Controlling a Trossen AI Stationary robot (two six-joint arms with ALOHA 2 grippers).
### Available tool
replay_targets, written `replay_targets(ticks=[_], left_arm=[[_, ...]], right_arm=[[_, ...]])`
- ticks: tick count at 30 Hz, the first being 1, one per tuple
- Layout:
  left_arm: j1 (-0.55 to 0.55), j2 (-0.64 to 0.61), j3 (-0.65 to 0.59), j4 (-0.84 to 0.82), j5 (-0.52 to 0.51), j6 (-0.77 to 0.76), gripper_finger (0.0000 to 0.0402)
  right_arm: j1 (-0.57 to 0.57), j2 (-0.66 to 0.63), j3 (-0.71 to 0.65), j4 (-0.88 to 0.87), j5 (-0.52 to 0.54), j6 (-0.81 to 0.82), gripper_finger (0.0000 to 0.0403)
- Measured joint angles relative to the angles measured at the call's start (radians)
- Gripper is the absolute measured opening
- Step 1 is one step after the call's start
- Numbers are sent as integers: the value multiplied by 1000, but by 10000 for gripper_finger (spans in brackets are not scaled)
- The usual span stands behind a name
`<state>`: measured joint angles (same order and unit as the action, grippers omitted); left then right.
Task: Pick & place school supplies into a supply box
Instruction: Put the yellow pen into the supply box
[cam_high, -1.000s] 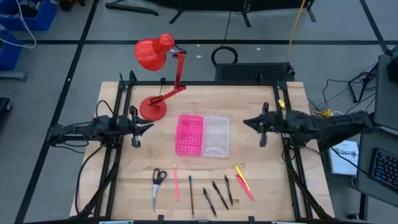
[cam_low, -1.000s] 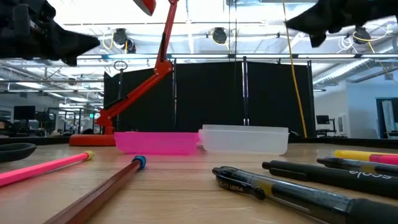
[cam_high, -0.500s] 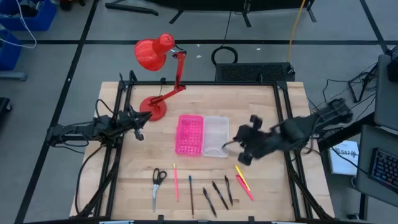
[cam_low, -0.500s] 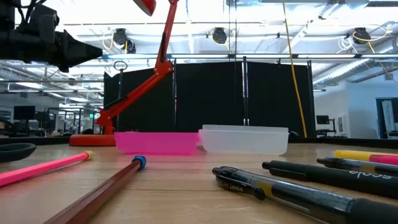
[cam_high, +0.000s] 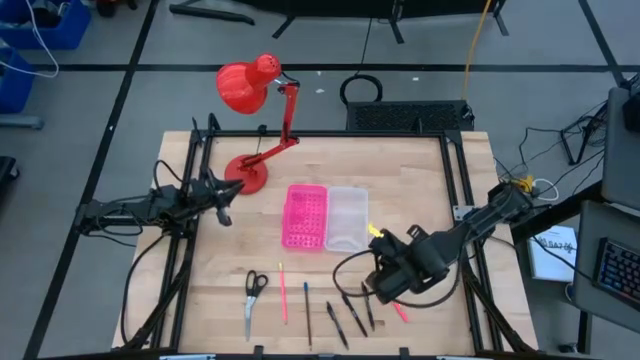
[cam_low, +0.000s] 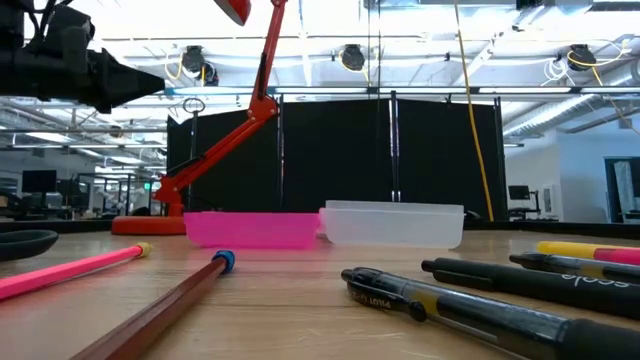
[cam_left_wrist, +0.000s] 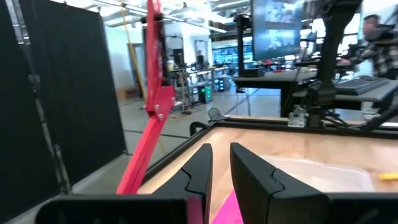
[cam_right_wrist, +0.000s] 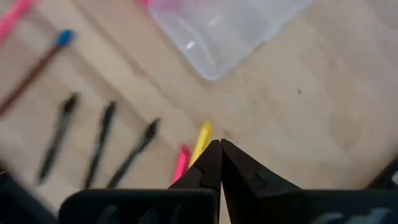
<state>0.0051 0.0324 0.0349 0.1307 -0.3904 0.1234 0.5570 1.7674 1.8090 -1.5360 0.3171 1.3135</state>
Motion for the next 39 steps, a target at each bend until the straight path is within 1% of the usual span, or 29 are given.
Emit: replay_targets(ticks=[3, 6, 9, 12, 15, 18, 20, 23, 27, 34, 37, 39], left_arm=[[0, 0, 0, -6, 36, 3, 65], [0, 0, 0, -8, 55, 6, 65], [0, 0, 0, -8, 56, 20, 65], [0, 0, 0, -8, 53, 29, 65], [0, 0, 0, -8, 52, 30, 65], [0, 0, 0, -7, 52, 30, 65], [0, 0, 0, -7, 52, 24, 65], [0, 0, 0, -9, 52, 18, 65], [0, 0, 0, -40, 51, 8, 65], [0, 0, 0, -47, 50, 21, 65], [0, 0, 0, -47, 50, 21, 65], [0, 0, 0, -47, 50, 21, 65]], right_arm=[[-11, 8, -79, 2, 17, 92, 4], [-39, 3, -161, -16, -19, 124, 26], [-65, 4, -244, 27, -41, 105, 68], [-90, 5, -318, 101, -81, 82, 121], [-107, 4, -377, 149, -87, 101, 171], [-117, 4, -425, 195, -88, 126, 205], [-119, 4, -446, 229, -111, 125, 219], [-119, 4, -467, 288, -138, 115, 229], [-113, 4, -475, 364, -138, 113, 230], [-104, 4, -475, 394, -140, 142, 222], [-103, 4, -475, 427, -181, 144, 220], [-103, 4, -475, 446, -190, 148, 220]])
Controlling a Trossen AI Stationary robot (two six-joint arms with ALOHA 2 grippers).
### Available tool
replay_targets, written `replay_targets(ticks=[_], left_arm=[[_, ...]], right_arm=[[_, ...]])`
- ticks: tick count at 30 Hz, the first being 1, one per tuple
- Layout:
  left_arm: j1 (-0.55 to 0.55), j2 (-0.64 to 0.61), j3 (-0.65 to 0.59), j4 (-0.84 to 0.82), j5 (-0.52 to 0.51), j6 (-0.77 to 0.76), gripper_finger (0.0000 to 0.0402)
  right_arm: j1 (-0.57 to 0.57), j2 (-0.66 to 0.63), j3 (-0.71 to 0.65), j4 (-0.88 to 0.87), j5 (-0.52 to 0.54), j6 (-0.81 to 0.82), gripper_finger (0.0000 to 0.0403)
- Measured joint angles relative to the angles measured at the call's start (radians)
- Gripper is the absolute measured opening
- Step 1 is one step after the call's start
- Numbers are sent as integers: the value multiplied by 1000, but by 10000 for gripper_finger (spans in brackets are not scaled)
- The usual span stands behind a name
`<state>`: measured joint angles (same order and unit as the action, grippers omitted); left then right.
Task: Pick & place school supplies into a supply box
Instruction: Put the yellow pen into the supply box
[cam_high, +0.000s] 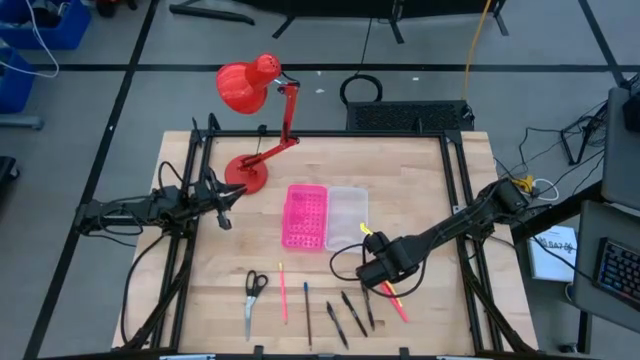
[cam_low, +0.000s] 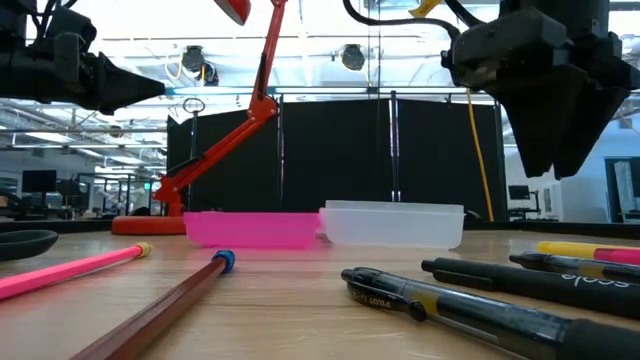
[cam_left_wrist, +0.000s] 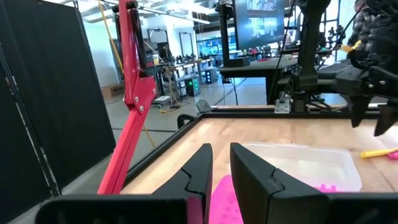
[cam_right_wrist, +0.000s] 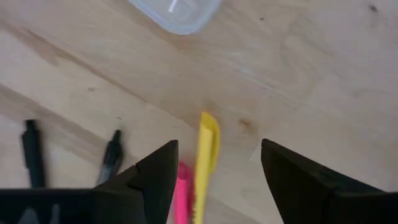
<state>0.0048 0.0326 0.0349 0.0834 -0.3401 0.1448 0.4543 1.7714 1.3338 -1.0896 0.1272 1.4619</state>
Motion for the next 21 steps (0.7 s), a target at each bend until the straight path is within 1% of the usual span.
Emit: replay_targets(ticks=[9, 11, 15, 21], left_arm=[[0, 0, 0, 0, -1, 11, 65], [0, 0, 0, 0, -1, 11, 65], [0, 0, 0, 0, -1, 15, 65], [0, 0, 0, -1, -1, 14, 65]], right_arm=[[12, 0, 0, 27, 6, 27, 219], [23, 0, -1, 28, 24, 43, 219], [43, 0, -28, 57, 32, 49, 219], [46, 0, -124, 216, 6, 47, 211]])
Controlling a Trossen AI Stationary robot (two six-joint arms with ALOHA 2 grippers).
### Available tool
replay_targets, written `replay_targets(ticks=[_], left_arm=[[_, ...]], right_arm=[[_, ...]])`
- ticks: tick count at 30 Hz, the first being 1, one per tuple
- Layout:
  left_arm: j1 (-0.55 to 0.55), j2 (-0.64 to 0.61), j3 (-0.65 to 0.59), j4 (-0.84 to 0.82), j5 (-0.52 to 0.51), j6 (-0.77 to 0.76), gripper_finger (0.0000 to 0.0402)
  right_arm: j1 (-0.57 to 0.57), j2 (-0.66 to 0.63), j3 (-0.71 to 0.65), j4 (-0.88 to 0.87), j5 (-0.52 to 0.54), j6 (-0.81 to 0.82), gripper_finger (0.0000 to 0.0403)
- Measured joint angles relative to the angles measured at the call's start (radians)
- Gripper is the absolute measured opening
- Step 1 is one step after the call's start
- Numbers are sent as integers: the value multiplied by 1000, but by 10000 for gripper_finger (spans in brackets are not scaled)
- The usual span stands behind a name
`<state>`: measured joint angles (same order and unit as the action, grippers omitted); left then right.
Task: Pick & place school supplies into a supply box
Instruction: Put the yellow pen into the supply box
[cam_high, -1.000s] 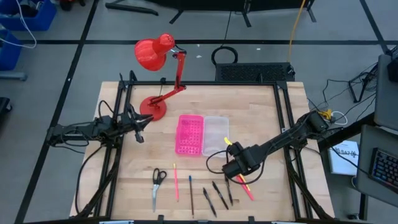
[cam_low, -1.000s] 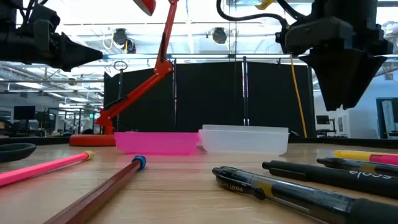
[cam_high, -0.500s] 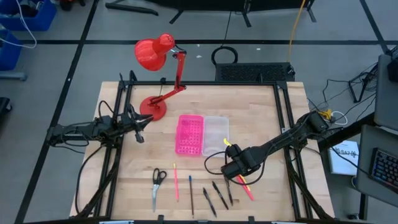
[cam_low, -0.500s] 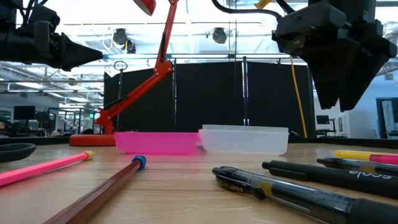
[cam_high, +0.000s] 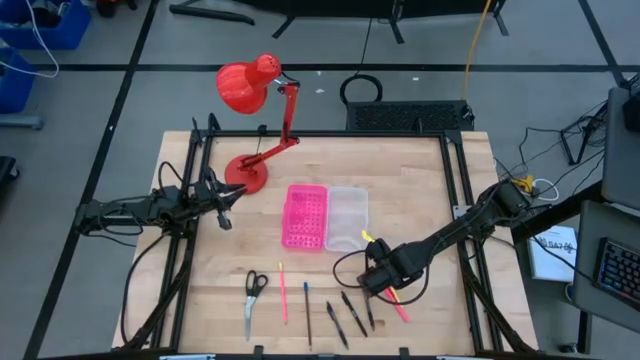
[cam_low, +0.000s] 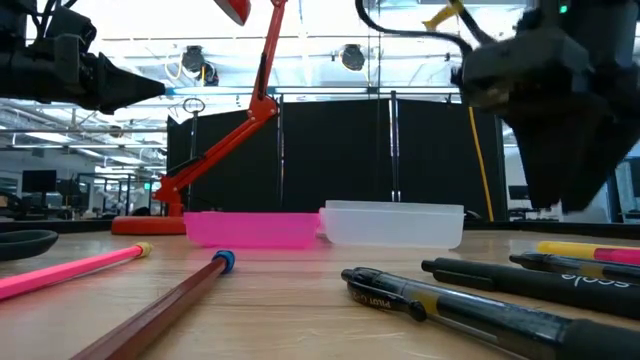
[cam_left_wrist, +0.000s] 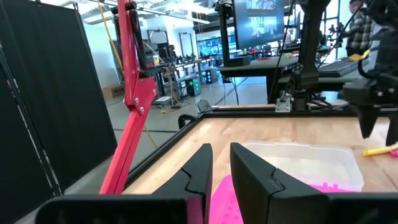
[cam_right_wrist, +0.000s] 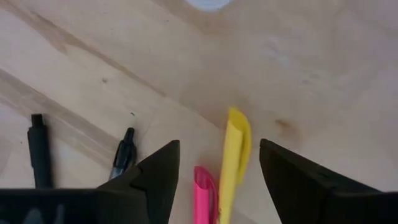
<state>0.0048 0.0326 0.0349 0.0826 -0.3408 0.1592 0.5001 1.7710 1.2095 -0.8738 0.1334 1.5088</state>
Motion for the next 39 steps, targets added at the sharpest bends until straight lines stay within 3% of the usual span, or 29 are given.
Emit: replay_targets(ticks=[6, 17, 28, 39], left_arm=[[0, 0, 0, -1, 0, -1, 65], [0, 0, 0, -1, 0, -2, 65], [0, 0, 0, -1, 0, -6, 65], [0, 0, 0, 0, 1, -7, 65]], right_arm=[[-1, 0, -113, 132, -57, 0, 201], [-1, -4, -189, 153, -60, -8, 171], [-47, -3, -195, 140, -75, -143, 35], [-126, -79, -203, 98, -63, -239, 35]])
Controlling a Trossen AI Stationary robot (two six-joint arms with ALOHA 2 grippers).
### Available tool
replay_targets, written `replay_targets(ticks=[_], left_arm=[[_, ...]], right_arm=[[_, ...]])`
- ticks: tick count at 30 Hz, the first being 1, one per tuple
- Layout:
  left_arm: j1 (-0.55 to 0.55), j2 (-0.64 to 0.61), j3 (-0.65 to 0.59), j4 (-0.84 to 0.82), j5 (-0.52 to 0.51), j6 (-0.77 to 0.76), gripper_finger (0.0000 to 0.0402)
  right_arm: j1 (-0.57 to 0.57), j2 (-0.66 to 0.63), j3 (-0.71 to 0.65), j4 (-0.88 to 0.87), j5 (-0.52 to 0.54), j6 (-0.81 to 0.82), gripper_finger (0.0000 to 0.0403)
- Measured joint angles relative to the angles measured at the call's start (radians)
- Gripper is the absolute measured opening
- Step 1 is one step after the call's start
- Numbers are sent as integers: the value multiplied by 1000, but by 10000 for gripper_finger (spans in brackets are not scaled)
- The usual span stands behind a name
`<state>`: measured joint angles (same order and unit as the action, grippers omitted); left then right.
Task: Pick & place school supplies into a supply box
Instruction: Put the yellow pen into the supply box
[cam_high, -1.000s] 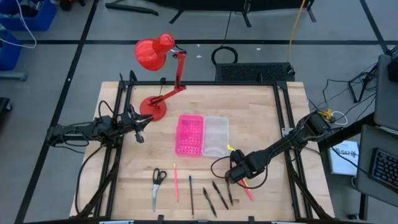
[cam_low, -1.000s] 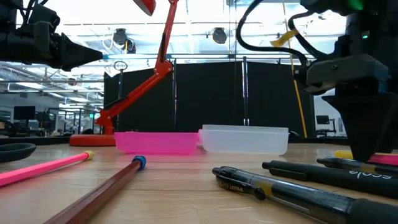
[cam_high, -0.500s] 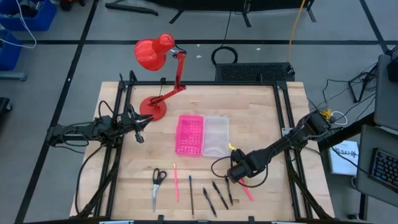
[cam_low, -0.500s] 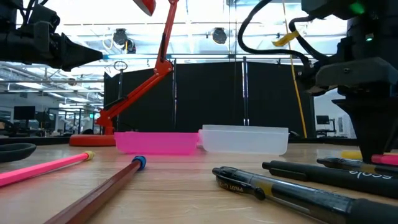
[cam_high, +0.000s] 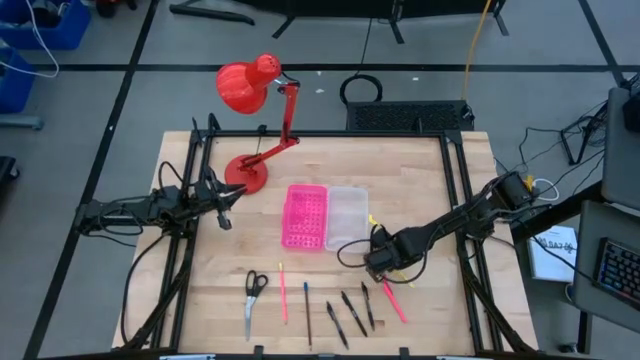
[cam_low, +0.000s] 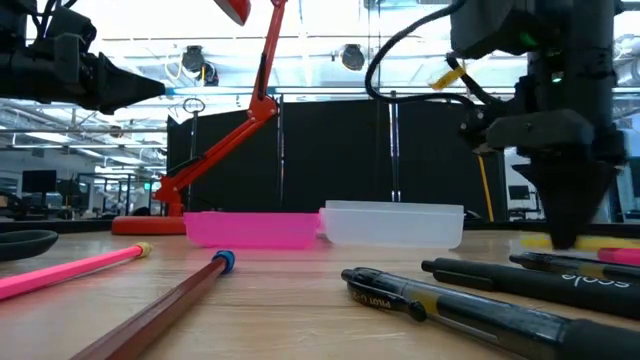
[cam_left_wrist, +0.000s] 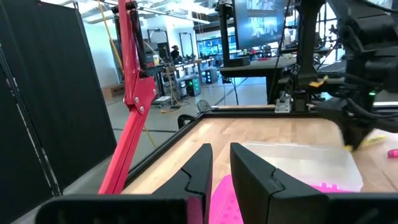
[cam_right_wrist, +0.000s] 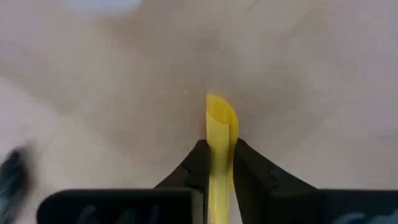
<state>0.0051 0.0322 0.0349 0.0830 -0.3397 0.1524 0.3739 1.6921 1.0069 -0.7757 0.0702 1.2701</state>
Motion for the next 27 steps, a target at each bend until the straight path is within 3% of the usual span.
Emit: replay_targets(ticks=[11, 15, 19, 27], left_arm=[[0, 0, 0, 0, 0, 0, 65], [0, 0, 0, 9, 0, 0, 65], [0, 0, 0, 44, -1, -6, 65], [0, 0, 0, 50, -1, 10, 65]], right_arm=[[-4, -269, 3, -45, 77, 67, 35], [-42, -372, 4, -23, 199, 98, 39], [-148, -429, 6, 84, 288, 37, 36], [-367, -358, 6, 353, 188, -56, 36]])
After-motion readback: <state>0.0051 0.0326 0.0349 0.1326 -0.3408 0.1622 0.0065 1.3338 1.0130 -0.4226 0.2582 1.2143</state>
